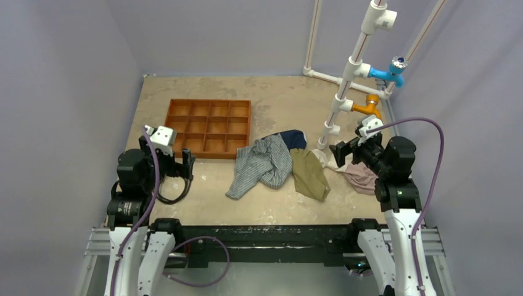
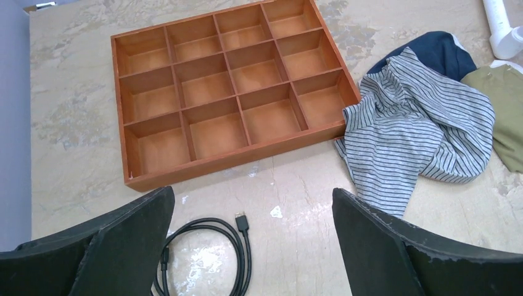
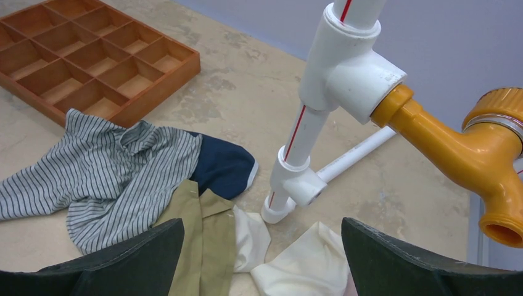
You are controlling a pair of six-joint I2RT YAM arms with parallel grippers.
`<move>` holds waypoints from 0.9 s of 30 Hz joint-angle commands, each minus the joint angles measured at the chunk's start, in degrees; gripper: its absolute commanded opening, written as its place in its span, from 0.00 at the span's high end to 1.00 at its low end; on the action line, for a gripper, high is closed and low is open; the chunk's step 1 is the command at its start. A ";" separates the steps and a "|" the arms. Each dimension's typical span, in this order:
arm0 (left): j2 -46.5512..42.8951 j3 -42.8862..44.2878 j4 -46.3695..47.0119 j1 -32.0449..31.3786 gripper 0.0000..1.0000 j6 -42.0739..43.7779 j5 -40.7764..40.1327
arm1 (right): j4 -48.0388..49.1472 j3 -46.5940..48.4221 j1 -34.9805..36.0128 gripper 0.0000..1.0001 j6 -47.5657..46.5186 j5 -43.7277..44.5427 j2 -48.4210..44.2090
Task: Roll the underwear
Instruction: Move the storage box.
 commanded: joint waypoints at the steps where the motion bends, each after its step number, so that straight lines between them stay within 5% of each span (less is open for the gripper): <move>1: -0.30 -0.19 2.91 0.44 0.00 -0.87 -0.04 | 1.23 1.98 -0.60 0.01 0.55 0.23 0.16; 16: 5.12 6.62 -2.02 0.47 0.00 3.90 0.46 | -4.53 3.29 -0.61 0.01 -5.42 -13.43 4.72; 27: 30.57 13.96 -4.11 0.33 0.00 21.59 4.75 | -5.31 0.76 -0.61 0.01 -7.53 -14.28 6.00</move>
